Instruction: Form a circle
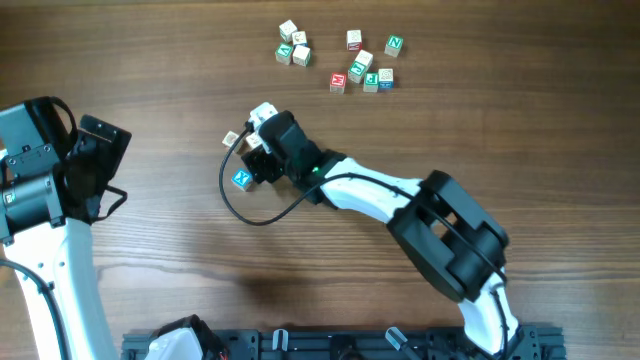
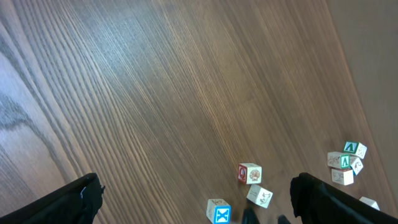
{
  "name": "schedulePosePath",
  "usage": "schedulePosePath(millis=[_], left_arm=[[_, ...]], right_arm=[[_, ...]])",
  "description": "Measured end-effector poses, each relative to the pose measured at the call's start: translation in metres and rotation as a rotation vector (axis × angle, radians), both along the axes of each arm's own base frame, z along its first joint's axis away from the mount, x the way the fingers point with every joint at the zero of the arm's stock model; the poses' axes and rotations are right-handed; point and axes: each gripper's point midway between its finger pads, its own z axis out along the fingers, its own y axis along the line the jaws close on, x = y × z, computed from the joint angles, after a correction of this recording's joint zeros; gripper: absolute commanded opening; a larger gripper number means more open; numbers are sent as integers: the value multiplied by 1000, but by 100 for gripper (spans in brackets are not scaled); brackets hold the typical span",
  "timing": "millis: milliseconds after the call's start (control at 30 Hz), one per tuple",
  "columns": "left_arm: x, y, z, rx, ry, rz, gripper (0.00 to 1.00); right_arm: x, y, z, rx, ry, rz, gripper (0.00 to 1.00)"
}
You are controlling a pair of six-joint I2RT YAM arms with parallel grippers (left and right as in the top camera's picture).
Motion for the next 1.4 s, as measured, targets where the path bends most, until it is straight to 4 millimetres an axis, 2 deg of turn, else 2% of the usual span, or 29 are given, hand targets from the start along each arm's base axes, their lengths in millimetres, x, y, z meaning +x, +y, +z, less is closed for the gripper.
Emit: schedulePosePath(millis=[100,167,333,433,500,667,833,933,1400], left_arm=[[0,0,0,0,0,0,100],[0,0,0,0,0,0,100],[0,0,0,0,0,0,100],[0,0,0,0,0,0,100],[0,0,0,0,0,0,100],[0,0,0,0,0,0,100],[0,0,0,0,0,0,100],[0,0,0,0,0,0,100],[0,0,0,0,0,0,100]], right_arm=[[6,-9,18,-15,-33,-45,38],[12,-20,18,-28,-31,-83,24],[48,-49,21,35,-27,-163,15],[56,-52,4,79,21,-111,7],[51,-48,-4,88,51,-74,6],[43,-29,5,157,51,25,5],[43,-23,-6,173,55,45,4],[43,-22,-20,171,66,50,4],[39,-12,-27,192,57,88,4]])
